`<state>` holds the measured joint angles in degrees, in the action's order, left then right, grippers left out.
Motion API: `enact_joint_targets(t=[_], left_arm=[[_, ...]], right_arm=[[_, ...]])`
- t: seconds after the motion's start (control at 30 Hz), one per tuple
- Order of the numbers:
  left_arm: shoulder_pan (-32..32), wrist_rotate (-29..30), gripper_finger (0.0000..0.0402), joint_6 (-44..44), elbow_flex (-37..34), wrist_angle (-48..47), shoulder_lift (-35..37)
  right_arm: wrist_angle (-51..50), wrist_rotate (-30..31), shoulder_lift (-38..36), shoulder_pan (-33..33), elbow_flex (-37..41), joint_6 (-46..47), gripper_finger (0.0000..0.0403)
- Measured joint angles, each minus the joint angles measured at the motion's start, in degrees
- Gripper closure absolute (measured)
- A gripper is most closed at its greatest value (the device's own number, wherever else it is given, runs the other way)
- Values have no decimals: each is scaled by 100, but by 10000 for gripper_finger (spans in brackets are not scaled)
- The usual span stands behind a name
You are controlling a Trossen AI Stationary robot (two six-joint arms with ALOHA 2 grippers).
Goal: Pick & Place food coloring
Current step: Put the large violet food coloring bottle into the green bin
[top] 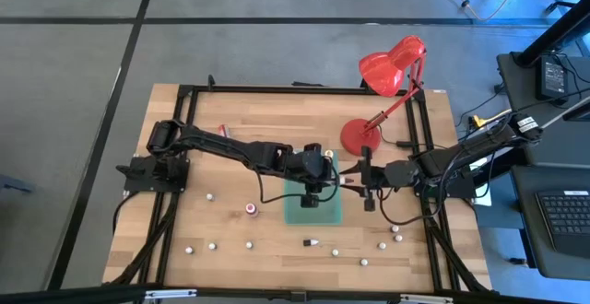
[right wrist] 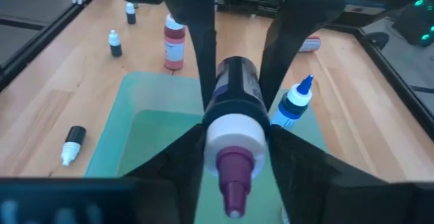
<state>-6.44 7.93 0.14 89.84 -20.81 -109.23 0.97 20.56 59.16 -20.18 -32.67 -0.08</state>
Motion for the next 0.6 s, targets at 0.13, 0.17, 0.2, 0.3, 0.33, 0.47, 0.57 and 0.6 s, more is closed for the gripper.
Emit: enact_joint_targets(t=[0.13,0.17,0.2,0.3,0.33,0.47,0.57,0.6], left_arm=[[2,11,269,102,0,-7,0],[4,10,269,139,0,-8,0],[4,13,268,167,0,-7,0],[4,17,262,192,0,-42,0],[4,14,259,188,0,-75,0],[-13,12,244,68,9,-101,1],[-23,-20,225,6,7,-217,2],[-24,-37,216,6,-1,-267,-5]], right_arm=[[-20,-50,0,4,0,-17,280],[-20,-50,0,4,0,-17,280],[-20,-50,0,2,0,-19,280],[-17,-15,0,2,0,-19,280],[-18,5,0,2,-2,-19,280],[-154,22,4,2,-135,-6,280],[-348,31,4,0,-310,-4,280],[-395,38,1,0,-377,-3,280]])
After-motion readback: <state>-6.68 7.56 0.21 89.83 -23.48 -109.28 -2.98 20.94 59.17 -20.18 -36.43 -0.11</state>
